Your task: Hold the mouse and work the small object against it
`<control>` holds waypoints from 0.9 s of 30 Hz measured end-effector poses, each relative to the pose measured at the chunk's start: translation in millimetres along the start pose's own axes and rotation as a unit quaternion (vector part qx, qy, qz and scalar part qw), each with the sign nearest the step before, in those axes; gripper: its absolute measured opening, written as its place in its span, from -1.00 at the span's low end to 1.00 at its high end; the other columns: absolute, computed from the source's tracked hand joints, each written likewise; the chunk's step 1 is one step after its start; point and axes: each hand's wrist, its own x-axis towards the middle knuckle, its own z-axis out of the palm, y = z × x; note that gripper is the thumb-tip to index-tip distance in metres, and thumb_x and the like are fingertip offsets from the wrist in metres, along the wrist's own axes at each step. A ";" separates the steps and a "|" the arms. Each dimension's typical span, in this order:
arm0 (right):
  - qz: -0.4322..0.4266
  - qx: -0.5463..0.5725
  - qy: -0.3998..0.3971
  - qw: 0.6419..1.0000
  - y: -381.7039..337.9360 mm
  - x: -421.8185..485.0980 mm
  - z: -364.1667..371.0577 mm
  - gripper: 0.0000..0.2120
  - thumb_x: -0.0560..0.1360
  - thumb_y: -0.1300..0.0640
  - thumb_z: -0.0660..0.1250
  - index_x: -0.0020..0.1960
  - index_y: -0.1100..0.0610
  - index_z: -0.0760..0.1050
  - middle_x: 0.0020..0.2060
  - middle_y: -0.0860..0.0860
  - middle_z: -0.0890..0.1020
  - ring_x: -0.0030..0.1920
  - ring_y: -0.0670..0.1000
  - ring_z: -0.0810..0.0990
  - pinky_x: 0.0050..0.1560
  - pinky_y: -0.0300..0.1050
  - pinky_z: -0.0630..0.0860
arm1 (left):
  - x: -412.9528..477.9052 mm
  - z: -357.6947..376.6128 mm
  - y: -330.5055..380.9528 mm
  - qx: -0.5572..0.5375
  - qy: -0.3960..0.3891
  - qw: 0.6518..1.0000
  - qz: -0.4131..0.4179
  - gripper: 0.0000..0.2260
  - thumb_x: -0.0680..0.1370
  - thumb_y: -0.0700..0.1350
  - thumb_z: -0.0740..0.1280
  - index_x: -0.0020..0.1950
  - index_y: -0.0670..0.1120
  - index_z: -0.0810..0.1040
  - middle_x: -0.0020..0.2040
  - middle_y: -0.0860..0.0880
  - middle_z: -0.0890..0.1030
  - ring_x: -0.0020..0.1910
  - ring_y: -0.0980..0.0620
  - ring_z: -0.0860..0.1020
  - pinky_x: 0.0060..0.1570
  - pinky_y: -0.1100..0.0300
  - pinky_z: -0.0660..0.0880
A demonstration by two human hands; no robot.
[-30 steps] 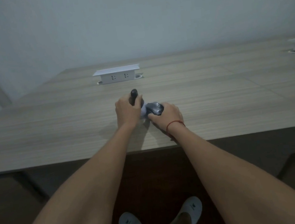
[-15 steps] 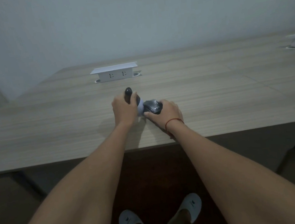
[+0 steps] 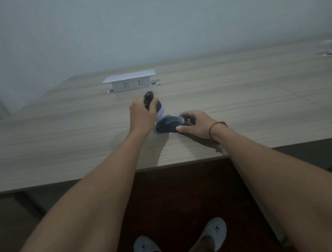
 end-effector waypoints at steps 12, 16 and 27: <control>-0.010 0.006 -0.006 1.000 0.4 1.5 -2.2 -0.50 0.47 0.03 0.43 0.37 0.05 0.42 0.28 0.05 0.50 0.32 0.05 0.41 0.30 0.00 0.37 | 1.1 -1.5 0.4 0.042 -0.024 0.999 -0.007 -0.78 0.57 -0.08 0.32 -0.15 -0.22 0.56 -0.20 -0.16 0.58 -0.21 -0.09 0.53 -0.19 0.18 0.35; -0.006 -0.003 -0.006 1.000 -2.1 -0.5 -2.7 -0.53 0.49 0.06 0.41 0.37 0.07 0.44 0.25 0.05 0.53 0.29 0.05 0.44 0.24 -0.07 0.37 | -6.6 2.2 -12.0 0.056 -0.048 0.997 -0.013 -0.84 0.57 -0.10 0.32 -0.16 -0.14 0.55 -0.17 -0.13 0.57 -0.15 -0.11 0.55 -0.15 0.13 0.43; 0.081 0.013 0.035 0.996 -10.4 -6.8 -3.7 -0.47 0.46 0.19 0.39 0.37 0.22 0.32 0.18 0.08 0.48 0.11 0.05 0.45 0.07 -0.11 0.40 | -10.0 -0.1 -5.3 0.066 -0.070 0.995 0.015 -0.77 0.55 -0.06 0.35 -0.20 -0.20 0.55 -0.24 -0.15 0.57 -0.25 -0.07 0.48 -0.22 0.18 0.34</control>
